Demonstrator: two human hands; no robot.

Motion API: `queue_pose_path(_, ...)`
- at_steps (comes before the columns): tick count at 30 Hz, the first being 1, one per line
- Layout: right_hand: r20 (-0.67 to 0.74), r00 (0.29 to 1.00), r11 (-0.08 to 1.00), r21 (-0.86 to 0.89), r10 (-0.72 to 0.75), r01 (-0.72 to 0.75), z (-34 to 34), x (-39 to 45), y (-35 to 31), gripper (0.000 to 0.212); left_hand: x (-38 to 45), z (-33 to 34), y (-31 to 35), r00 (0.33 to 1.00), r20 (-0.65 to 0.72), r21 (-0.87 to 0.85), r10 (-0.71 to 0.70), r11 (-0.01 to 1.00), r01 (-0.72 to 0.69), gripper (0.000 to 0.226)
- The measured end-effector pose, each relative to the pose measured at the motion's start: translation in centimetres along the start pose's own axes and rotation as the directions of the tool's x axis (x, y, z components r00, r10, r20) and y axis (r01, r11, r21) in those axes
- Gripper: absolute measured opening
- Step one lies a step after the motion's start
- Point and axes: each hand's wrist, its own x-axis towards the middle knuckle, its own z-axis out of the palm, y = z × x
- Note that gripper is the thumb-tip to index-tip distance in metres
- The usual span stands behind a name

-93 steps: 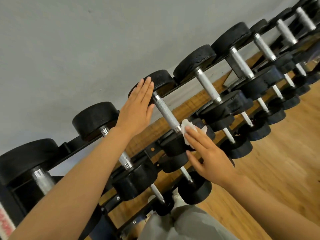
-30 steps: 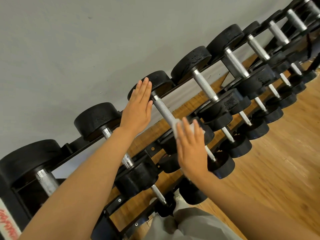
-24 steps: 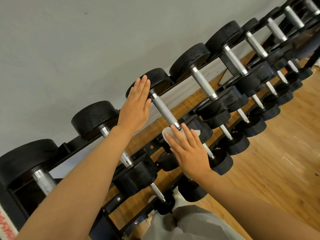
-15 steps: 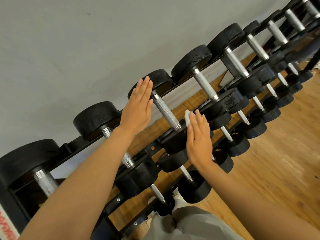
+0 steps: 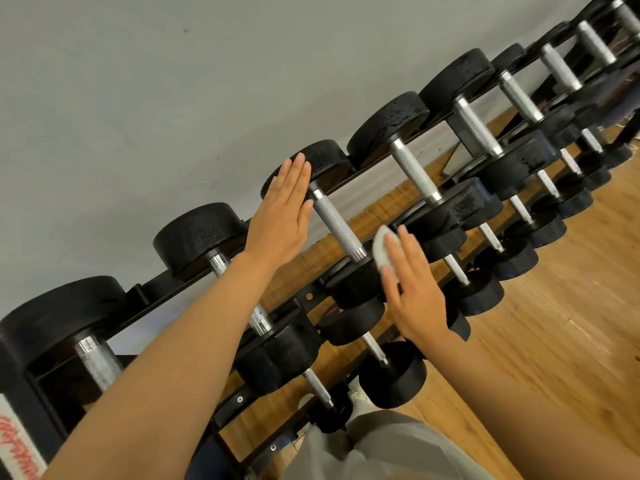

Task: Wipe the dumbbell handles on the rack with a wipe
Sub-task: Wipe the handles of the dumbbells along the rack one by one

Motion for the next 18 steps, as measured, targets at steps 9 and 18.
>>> queue_pose_path(9,0.003,0.965,0.937,-0.239,-0.262,0.255,2.1,-2.0,-1.3,0.052,0.0,0.3,0.3,1.000,-0.011,-0.016,-0.017,1.000,0.016,0.057)
queue_pose_path(18,0.235,0.810,0.727,-0.357,-0.538,0.587,1.2,-1.2,0.8,0.050,0.0,-0.2,0.9,0.999,0.005,0.003,-0.050,0.999,0.050,0.059)
